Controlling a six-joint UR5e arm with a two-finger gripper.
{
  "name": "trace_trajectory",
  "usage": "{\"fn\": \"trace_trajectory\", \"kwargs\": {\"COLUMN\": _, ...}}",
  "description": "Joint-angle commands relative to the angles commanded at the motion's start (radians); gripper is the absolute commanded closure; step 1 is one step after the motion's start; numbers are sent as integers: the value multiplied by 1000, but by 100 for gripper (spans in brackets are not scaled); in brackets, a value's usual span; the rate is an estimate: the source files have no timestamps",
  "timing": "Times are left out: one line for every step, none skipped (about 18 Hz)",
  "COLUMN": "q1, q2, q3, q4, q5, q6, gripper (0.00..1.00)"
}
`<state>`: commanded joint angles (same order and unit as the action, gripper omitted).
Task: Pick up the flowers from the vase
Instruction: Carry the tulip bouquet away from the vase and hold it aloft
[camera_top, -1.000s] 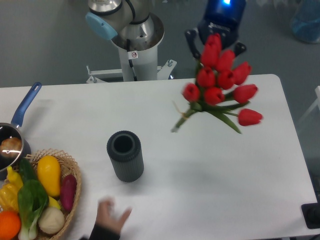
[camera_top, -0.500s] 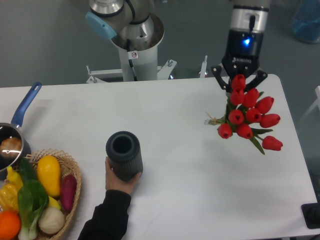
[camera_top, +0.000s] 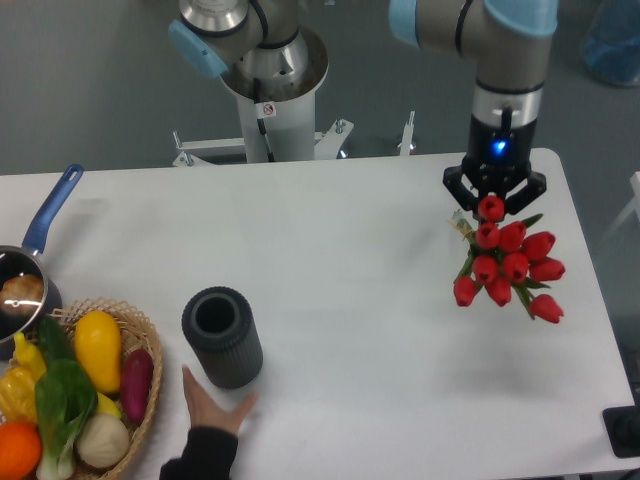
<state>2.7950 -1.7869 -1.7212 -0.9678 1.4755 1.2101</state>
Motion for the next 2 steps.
{"fn": "trace_trajectory", "kwargs": {"q1": -8, "q2": -11, "q3": 12, "q4": -8, "q5": 23, "q6": 15, "gripper": 100}}
{"fn": "trace_trajectory", "kwargs": {"q1": -15, "q2": -17, "q3": 21, "q4": -23, "q5": 52, "q6": 23, "gripper": 100}}
